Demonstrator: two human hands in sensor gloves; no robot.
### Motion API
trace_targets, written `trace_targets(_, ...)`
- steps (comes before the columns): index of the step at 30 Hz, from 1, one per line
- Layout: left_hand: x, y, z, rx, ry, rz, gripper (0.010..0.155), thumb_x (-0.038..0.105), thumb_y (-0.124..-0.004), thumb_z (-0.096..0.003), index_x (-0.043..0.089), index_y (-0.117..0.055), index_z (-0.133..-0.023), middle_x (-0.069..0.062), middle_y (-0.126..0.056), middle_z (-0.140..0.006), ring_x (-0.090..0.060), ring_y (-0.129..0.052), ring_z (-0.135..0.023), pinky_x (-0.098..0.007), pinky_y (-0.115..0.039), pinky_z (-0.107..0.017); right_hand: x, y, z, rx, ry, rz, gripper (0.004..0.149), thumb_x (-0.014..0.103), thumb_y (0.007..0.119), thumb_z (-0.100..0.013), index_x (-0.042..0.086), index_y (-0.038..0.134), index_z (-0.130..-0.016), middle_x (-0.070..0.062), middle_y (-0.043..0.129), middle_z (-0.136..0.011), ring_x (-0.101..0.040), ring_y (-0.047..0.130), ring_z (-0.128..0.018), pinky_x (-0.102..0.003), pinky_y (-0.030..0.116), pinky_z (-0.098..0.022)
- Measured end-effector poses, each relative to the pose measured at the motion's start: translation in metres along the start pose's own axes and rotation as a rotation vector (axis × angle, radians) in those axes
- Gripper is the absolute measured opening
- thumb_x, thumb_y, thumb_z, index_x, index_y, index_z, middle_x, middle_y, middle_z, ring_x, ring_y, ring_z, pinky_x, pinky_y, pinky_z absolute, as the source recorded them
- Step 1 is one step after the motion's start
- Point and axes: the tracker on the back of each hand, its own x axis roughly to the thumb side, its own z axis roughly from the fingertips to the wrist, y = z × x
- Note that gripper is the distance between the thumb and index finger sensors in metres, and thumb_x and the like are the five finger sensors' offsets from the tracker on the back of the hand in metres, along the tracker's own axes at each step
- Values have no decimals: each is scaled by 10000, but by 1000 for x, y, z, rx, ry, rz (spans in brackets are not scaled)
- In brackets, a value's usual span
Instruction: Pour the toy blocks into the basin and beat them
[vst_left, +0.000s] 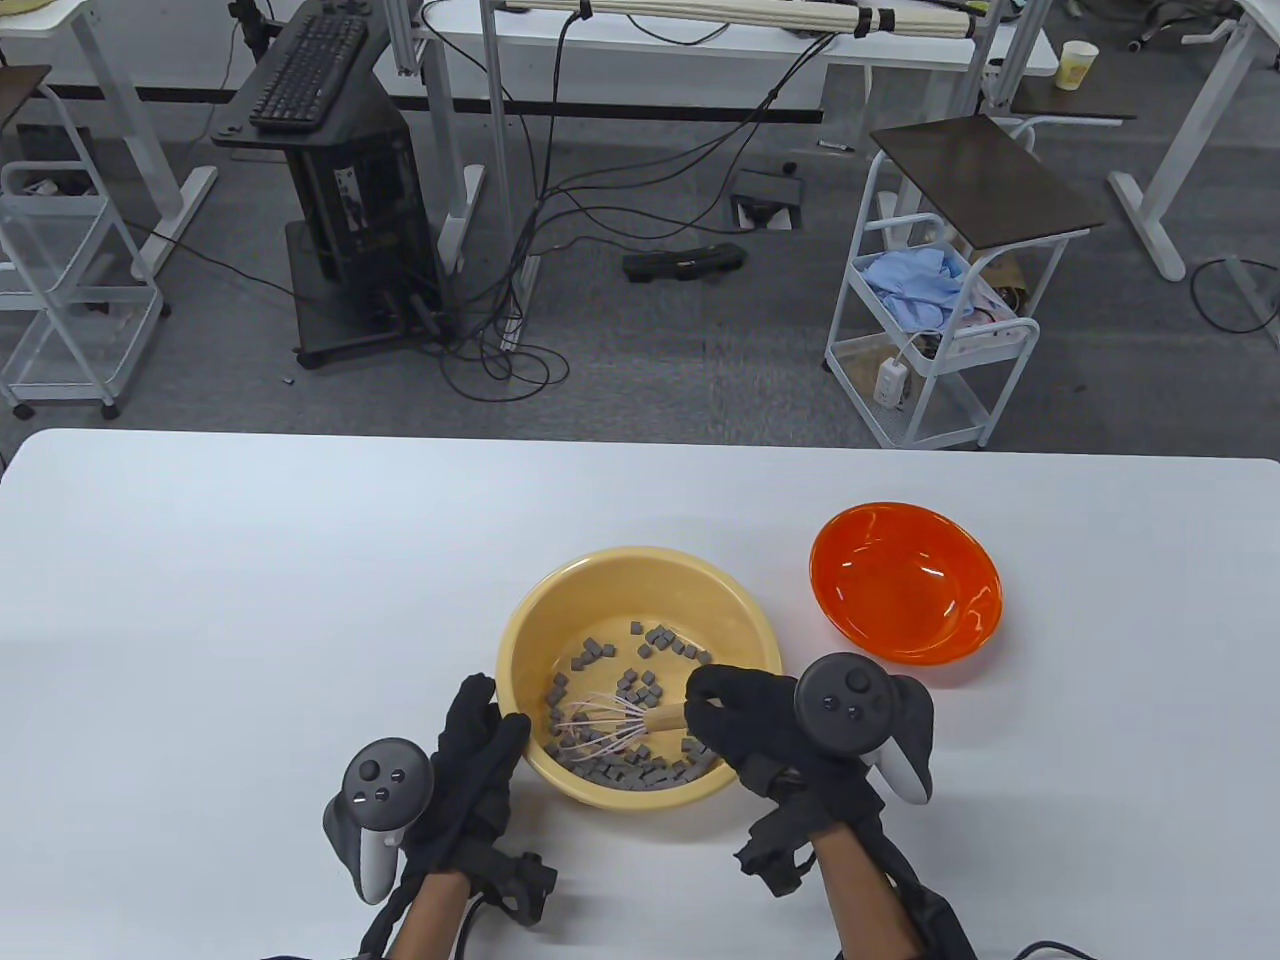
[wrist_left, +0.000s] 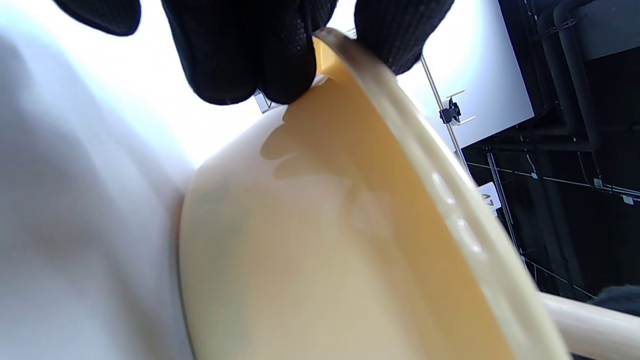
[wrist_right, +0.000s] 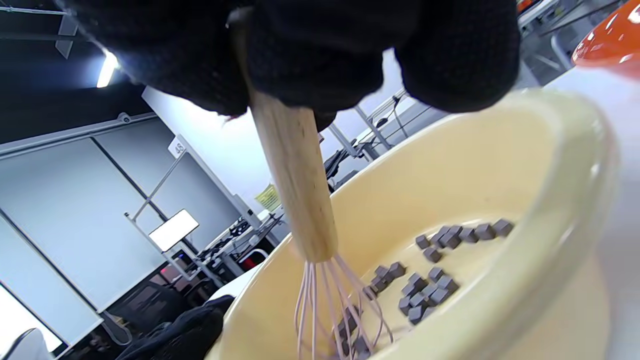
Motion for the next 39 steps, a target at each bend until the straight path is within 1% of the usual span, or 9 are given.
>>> trace_targets(6,0,0,0,0,2,0,665,335,-696,-676,-38,-426,-1155,-213,-754,-1051,-467,-804,-963,-792,-544,-679,8,-21,10,-74,62,97,419,360,857,-621,21,860,-867,-159,895,-435,-106,825,-138,-484,825,-458)
trace_targets(12,0,0,0,1,3,0,664,334,-697,-676,-40,-428,-1154,-212,-754,-1050,-465,-806,-962,-793,-543,-678,16,-33,18,-174,64,214,403,350,870,-614,38,864,-869,-163,890,-442,-115,827,-147,-494,816,-477)
trace_targets(16,0,0,0,2,2,-1,662,334,-697,-675,-40,-431,-1153,-214,-754,-1049,-464,-808,-960,-792,-544,-678,16,-32,18,-215,62,268,395,340,869,-614,47,858,-879,-179,887,-466,-137,834,-163,-506,803,-498)
trace_targets(20,0,0,0,0,0,-1,662,336,-697,-676,-36,-431,-1154,-208,-756,-1050,-461,-807,-963,-792,-543,-680,15,-25,17,-286,35,311,387,324,876,-609,50,860,-882,-209,888,-496,-181,850,-183,-525,788,-522)
trace_targets(25,0,0,0,-1,0,1,662,334,-697,-676,-36,-430,-1155,-209,-754,-1051,-460,-808,-963,-793,-542,-679,11,-17,14,-332,13,357,386,310,877,-607,44,858,-886,-232,893,-520,-217,870,-199,-539,781,-536)
trace_targets(28,0,0,0,-2,0,2,661,334,-699,-675,-35,-432,-1155,-210,-753,-1051,-461,-807,-963,-795,-541,-679,6,-7,10,-336,9,374,396,302,878,-609,36,846,-902,-247,899,-550,-238,891,-215,-552,774,-543)
trace_targets(33,0,0,0,-5,-2,4,659,332,-698,-676,-34,-433,-1155,-204,-755,-1052,-459,-806,-966,-796,-538,-681,0,10,4,-262,39,421,461,316,864,-621,-5,785,-942,-254,909,-640,-224,944,-271,-545,777,-540)
trace_targets(35,0,0,0,-5,-3,6,658,331,-699,-676,-32,-433,-1155,-205,-757,-1051,-459,-807,-966,-797,-538,-680,-3,19,2,-222,43,396,482,320,860,-623,-21,762,-949,-262,903,-681,-205,955,-280,-528,788,-523)
trace_targets(39,0,0,0,-4,-4,5,657,331,-700,-676,-31,-435,-1156,-204,-751,-1055,-458,-806,-967,-798,-536,-681,2,29,-1,-165,-4,338,494,321,865,-617,-16,749,-959,-260,901,-697,-183,951,-274,-505,799,-503)
